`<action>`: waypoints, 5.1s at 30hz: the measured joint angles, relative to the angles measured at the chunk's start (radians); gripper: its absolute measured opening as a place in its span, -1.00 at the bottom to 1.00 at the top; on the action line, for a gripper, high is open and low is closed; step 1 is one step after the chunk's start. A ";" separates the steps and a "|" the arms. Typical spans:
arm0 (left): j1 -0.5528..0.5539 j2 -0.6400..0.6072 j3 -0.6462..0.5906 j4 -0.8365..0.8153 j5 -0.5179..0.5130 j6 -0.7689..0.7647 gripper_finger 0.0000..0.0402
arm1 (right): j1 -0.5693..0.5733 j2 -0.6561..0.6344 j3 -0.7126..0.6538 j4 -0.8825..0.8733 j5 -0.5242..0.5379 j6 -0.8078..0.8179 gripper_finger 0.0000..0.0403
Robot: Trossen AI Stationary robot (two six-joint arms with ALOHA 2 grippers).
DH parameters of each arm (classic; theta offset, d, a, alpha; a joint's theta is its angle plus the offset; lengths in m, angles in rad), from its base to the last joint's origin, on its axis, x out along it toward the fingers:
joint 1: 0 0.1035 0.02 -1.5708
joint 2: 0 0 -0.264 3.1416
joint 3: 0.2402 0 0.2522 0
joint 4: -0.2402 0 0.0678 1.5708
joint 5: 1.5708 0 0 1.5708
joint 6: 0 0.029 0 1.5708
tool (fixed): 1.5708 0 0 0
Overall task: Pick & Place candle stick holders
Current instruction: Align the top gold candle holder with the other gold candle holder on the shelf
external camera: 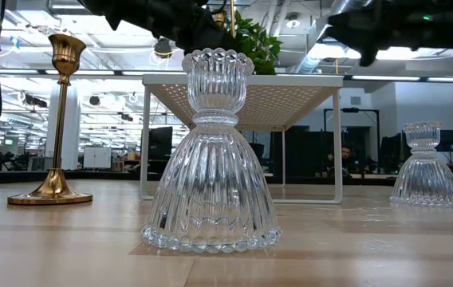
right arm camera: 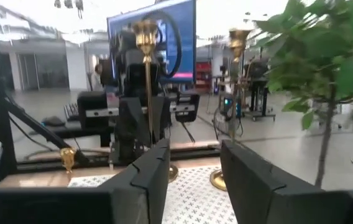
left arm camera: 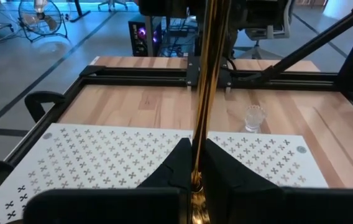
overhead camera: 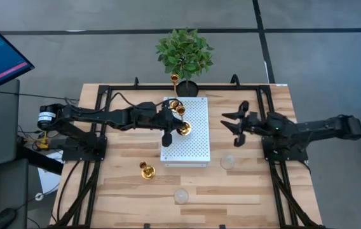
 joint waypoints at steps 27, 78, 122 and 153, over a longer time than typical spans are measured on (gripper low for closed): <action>0.000 -0.001 0.000 -0.006 0.000 0.000 -0.93 | -0.104 0.708 0.506 0.095 -0.291 0.037 -0.46; -0.002 -0.001 -0.002 -0.034 -0.005 0.000 -0.93 | -0.104 0.805 0.632 0.039 -0.396 0.025 -0.82; 0.003 -0.295 -0.001 -0.310 -0.016 -0.003 -0.64 | -0.371 0.791 0.441 0.283 -0.476 0.074 -0.99; 0.003 -0.251 -0.001 -0.313 -0.016 -0.003 -0.64 | -0.425 0.881 0.559 0.180 -0.468 0.028 -1.00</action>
